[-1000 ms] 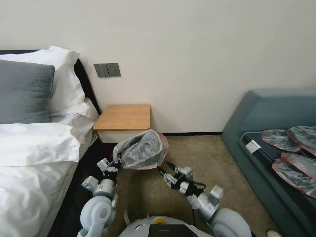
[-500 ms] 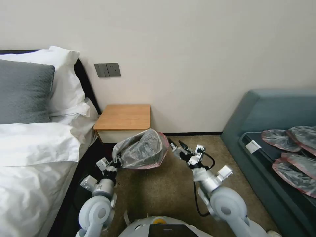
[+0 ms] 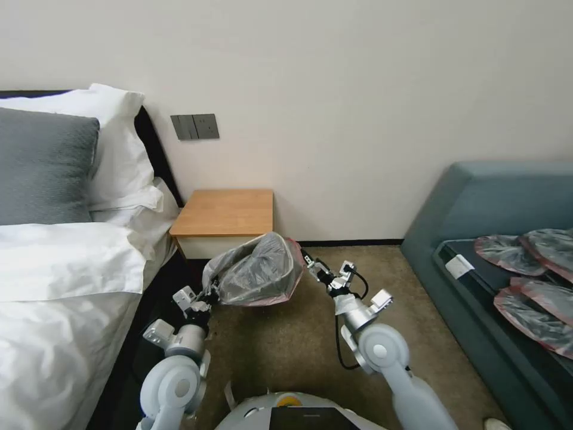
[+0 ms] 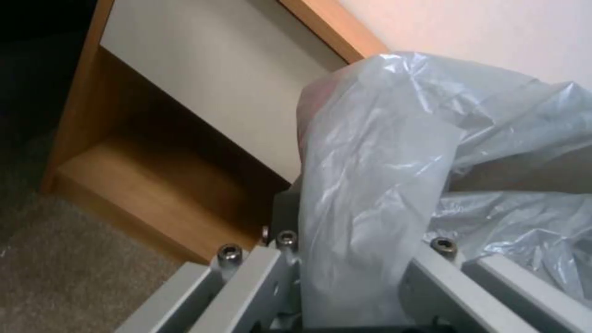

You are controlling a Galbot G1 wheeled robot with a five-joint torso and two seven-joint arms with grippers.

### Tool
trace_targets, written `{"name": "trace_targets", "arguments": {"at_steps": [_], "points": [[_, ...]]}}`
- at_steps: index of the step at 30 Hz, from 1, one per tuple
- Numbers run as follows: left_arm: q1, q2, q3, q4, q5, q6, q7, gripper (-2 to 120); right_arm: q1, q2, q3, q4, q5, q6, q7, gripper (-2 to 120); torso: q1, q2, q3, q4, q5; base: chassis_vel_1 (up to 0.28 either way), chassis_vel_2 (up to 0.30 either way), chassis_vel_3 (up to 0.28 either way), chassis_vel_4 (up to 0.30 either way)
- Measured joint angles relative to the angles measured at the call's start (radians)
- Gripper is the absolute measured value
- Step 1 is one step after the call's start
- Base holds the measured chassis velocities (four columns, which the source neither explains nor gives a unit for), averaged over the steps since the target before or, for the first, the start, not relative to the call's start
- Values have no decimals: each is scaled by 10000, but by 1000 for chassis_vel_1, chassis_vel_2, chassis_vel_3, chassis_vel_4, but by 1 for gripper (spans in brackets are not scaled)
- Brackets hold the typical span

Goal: Pick up the garbage bag from the table and place it over the trash can.

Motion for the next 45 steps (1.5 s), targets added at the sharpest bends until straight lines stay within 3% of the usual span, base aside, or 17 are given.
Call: {"name": "trace_targets", "arguments": {"at_steps": [14, 19, 22, 27, 32, 39, 45], "points": [[77, -32, 86, -23, 34, 7, -1, 3, 208, 592, -198, -581, -276, 18, -465, 95, 0, 0, 0, 1, 0, 0, 0, 0, 0], [107, -32, 83, -113, 45, 8, 2, 3, 146, 687, -210, -609, -337, 50, -590, 73, 0, 0, 0, 0, 1, 0, 0, 0, 0], [118, -31, 84, -130, 46, 7, 4, 3, 115, 701, -210, -624, -368, 66, -615, 68, 0, 0, 0, 0, 1, 0, 0, 0, 0], [186, -16, 81, -156, 72, 13, 40, 3, 91, 778, -216, -724, -588, 103, -699, 43, 0, 0, 0, 0, 1, 0, 0, 0, 0], [187, -16, 81, -179, 72, 26, 43, 3, 133, 777, -223, -760, -657, 116, -710, 30, 0, 0, 0, 0, 1, 0, 0, 0, 0], [206, -1, 127, -211, -22, 85, 114, 3, 244, 672, -199, -965, -866, 214, -712, 1, 0, 0, 0, 0, 1, 0, 0, 0, 0], [244, 10, 190, -309, -275, 203, 186, 3, 372, 598, -204, -1234, -1110, 295, -726, 0, 0, 0, 0, 1, 1, 0, 0, 0, 0]]}}
